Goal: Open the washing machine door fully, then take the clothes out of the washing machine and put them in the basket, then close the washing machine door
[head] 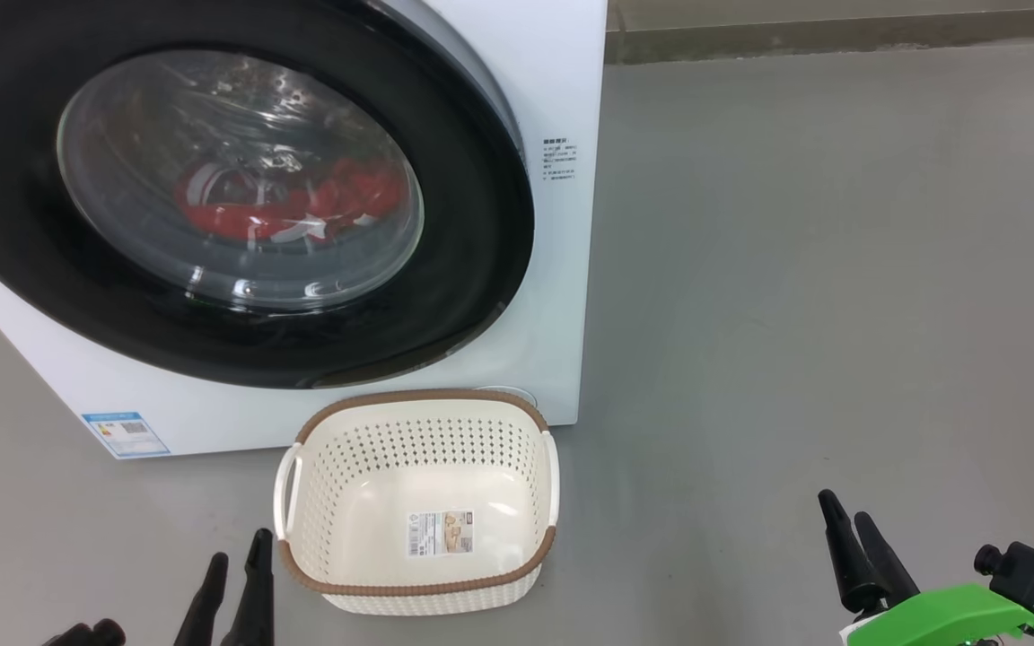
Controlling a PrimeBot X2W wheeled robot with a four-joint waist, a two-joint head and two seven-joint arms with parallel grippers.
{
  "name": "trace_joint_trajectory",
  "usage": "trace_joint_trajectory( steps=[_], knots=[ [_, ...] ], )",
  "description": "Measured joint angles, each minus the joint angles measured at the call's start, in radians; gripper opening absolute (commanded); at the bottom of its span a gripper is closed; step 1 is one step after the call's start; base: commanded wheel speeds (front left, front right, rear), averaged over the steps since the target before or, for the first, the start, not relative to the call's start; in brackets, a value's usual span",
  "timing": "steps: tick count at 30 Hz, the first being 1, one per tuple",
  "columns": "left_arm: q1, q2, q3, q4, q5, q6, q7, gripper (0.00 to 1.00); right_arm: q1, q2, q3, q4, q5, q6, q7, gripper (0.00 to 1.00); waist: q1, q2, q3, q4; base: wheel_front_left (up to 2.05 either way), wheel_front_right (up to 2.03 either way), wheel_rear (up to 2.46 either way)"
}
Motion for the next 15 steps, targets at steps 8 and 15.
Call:
trace_joint_trajectory(
  steps=[8,15],
  knots=[
    [0.019,0.005,-0.007,-0.017,0.094,0.006,-0.024,1.00,0.000,-0.002,0.010,0.000,-0.082,0.000,-0.021,1.00,0.0000,0.0000,0.001,0.003,0.00,0.00,0.00],
    [0.021,0.008,-0.015,-0.036,0.176,0.007,-0.042,1.00,0.000,-0.004,0.022,0.000,-0.152,0.000,-0.042,1.00,-0.0001,0.0000,0.003,0.004,0.00,0.00,0.00]
  ],
)
